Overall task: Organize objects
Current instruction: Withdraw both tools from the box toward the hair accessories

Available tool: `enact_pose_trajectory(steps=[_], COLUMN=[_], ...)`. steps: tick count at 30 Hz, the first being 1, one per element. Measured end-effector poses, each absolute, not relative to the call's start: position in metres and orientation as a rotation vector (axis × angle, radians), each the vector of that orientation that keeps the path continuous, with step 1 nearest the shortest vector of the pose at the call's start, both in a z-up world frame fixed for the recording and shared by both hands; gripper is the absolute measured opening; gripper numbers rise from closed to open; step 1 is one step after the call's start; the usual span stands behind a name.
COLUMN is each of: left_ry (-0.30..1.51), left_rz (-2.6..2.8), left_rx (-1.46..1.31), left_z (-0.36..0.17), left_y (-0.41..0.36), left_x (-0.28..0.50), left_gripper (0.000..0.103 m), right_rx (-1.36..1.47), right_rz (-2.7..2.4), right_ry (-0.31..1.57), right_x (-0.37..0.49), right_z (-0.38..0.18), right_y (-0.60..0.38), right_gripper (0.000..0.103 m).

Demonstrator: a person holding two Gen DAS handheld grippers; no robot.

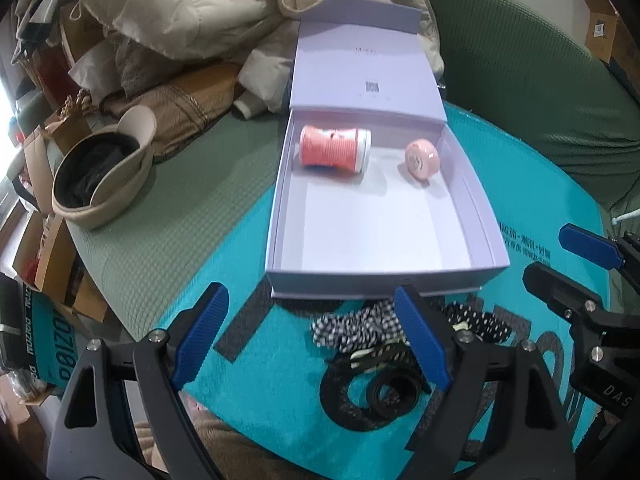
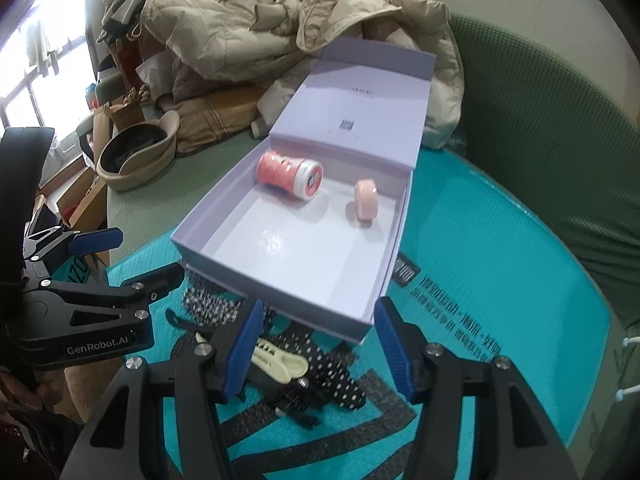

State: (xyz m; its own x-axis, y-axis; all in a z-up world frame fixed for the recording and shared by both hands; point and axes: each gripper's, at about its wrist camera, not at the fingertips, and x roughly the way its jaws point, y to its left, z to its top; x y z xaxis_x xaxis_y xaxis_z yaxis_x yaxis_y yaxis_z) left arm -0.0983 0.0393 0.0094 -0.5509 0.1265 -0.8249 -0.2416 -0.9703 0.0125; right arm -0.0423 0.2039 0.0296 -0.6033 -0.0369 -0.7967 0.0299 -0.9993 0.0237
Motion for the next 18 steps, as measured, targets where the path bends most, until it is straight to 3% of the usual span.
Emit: enact_pose_trajectory(steps=[18], left_ry=[0.186], left_rz=[2.533], left_rx=[-1.477], left_z=[-0.032], left_y=[0.035], left_x=[-0.065], left_gripper=[0.085], right_rx=[1.458], right_rz=[-2.708], right_ry=[-0.019], right_x=[-0.018], right_z=[-0.007], right_y=[0.192], right_gripper=[0.059])
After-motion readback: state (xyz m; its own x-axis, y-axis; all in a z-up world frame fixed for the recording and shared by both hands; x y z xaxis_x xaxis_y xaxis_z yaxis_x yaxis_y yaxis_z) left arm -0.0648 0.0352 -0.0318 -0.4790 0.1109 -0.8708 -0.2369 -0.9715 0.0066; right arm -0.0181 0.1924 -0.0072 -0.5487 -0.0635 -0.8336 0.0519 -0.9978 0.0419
